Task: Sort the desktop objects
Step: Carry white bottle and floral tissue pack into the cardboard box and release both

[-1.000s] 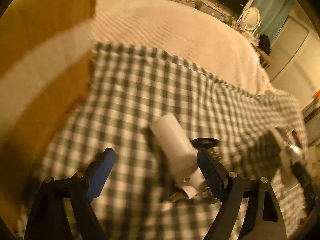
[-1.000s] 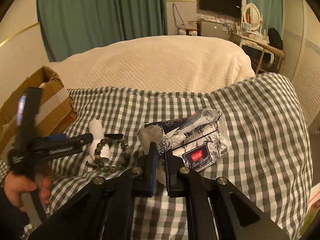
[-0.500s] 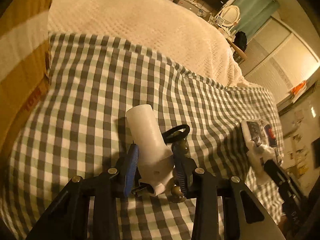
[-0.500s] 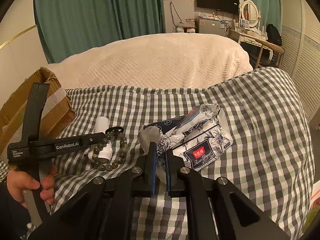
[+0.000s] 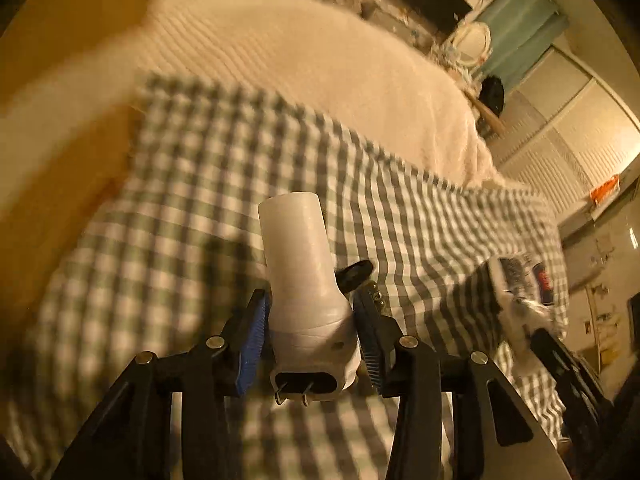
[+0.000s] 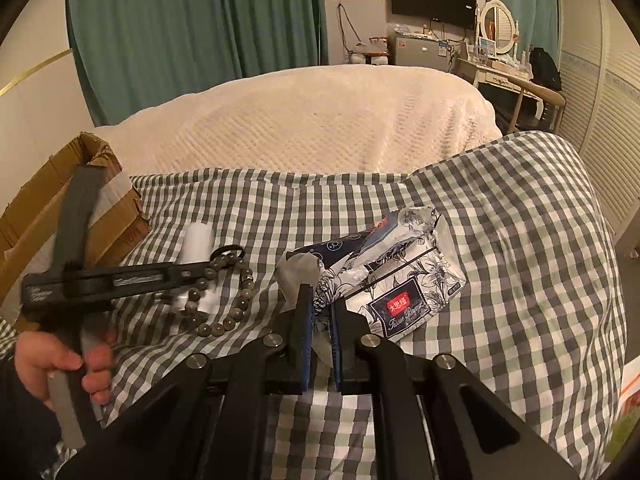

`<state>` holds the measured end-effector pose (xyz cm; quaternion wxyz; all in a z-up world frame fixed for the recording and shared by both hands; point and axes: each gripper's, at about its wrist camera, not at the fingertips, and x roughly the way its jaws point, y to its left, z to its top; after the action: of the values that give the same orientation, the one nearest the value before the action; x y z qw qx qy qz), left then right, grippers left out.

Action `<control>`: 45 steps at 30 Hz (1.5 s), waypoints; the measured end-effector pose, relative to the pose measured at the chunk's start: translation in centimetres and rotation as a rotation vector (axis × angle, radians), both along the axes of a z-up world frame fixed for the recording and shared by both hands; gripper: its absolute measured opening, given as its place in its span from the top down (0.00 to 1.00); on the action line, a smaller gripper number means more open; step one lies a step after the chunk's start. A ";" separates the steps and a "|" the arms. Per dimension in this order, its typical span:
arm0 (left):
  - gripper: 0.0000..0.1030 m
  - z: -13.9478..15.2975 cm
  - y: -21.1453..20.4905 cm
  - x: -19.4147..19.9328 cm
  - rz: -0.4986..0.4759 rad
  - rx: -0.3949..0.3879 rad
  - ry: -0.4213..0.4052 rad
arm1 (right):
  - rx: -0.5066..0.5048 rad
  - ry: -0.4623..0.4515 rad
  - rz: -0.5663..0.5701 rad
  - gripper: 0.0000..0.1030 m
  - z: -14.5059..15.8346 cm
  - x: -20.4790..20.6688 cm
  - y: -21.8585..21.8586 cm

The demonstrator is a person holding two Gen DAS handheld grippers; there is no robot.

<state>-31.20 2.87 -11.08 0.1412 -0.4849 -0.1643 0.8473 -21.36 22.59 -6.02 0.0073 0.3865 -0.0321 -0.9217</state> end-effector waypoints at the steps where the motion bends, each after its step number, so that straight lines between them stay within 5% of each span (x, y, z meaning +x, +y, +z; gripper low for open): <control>1: 0.58 1.1 -0.7 0.9 0.020 -0.024 0.025 | 0.001 0.002 0.000 0.93 0.1 0.1 0.0; 5: 0.58 4.5 -2.6 4.4 0.056 -0.151 0.131 | 0.001 0.007 0.011 0.93 0.8 0.8 -0.5; 12: 0.58 12.9 -7.0 11.0 0.138 -0.156 0.376 | -0.052 0.093 0.126 0.93 6.0 3.1 -5.3; 17: 0.57 18.2 -12.9 11.2 0.240 -0.148 0.416 | -0.078 0.184 0.297 0.93 11.4 3.6 -11.3; 19: 0.57 19.0 -14.8 10.4 0.278 -0.200 0.419 | -0.098 0.219 0.385 0.93 13.5 3.1 -14.2; 24: 0.57 17.4 -20.2 8.8 0.400 -0.307 0.361 | -0.168 0.223 0.517 0.93 15.1 -0.2 -20.3; 31: 0.57 11.7 -23.9 7.6 0.413 -0.269 0.286 | -0.156 0.150 0.563 0.93 12.4 -5.5 -26.5; 33: 0.46 11.2 -23.6 7.3 0.414 -0.278 0.280 | -0.146 0.150 0.557 0.82 12.0 -6.2 -27.2; 34: 0.37 11.1 -23.6 7.4 0.413 -0.283 0.289 | -0.144 0.158 0.552 0.68 11.8 -6.2 -27.2; 35: 0.18 11.2 -23.6 7.5 0.414 -0.285 0.297 | -0.144 0.166 0.547 0.55 11.9 -6.3 -27.2; 36: 0.09 11.4 -23.6 7.8 0.425 -0.285 0.312 | -0.147 0.176 0.541 0.52 12.0 -6.3 -26.9; 45: 0.08 13.7 -21.4 9.5 0.376 -0.282 0.393 | -0.049 0.238 0.376 0.50 13.1 -3.6 -20.1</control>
<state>-21.74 -18.53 2.58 -0.0575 -0.2878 -0.1013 0.9506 -24.95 2.54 7.08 0.1920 0.2739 0.0192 -0.9422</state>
